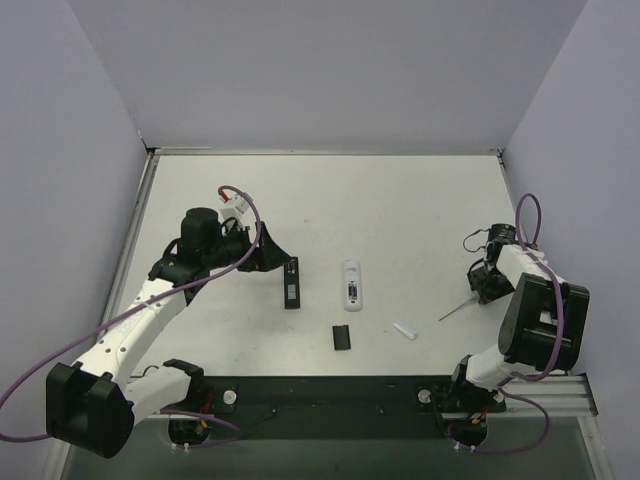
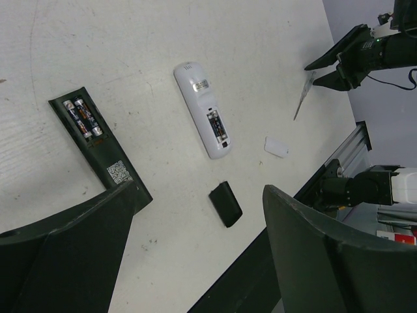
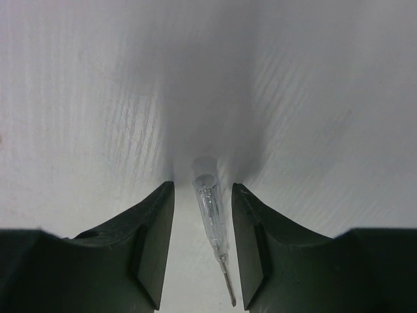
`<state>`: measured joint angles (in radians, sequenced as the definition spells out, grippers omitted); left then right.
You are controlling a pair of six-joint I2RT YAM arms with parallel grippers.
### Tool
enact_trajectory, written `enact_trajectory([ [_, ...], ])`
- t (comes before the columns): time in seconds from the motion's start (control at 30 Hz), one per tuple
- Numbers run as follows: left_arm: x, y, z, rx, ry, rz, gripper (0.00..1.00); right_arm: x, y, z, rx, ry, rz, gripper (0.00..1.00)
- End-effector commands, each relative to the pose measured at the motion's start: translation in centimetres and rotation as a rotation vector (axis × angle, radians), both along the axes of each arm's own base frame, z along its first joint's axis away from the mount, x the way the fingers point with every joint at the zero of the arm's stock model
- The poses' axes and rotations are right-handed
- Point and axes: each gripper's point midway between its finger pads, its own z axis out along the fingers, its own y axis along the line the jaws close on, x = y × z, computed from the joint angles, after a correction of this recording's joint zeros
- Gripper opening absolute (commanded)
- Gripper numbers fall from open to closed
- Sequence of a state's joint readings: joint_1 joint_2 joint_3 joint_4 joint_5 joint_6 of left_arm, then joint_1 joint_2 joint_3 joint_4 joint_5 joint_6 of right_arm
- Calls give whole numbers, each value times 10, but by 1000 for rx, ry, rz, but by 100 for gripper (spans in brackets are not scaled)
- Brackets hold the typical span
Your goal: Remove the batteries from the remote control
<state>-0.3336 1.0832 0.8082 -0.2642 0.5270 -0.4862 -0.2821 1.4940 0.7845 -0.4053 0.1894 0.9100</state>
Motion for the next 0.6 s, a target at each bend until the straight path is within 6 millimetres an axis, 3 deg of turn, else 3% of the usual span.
enact_trajectory([
  [0.0, 6, -5, 13, -47, -48, -15, 88, -8, 1, -15, 36, 47, -6, 34],
  [0.2, 7, -5, 11, -54, -41, -14, 86, -11, 3, -23, 47, 54, -4, 11],
  [0.33, 7, -6, 9, -59, -37, -20, 85, -8, 2, -15, 34, 27, 22, 4],
  [0.37, 7, -6, 8, -61, -32, -18, 84, -6, 1, -9, 25, 4, 25, 0],
  [0.5, 7, -6, 8, -71, -32, -28, 82, 3, 4, 11, 12, -72, 68, 0],
  [0.57, 7, -7, 9, -80, -34, -34, 80, 16, 12, 28, 3, -147, 160, 0],
])
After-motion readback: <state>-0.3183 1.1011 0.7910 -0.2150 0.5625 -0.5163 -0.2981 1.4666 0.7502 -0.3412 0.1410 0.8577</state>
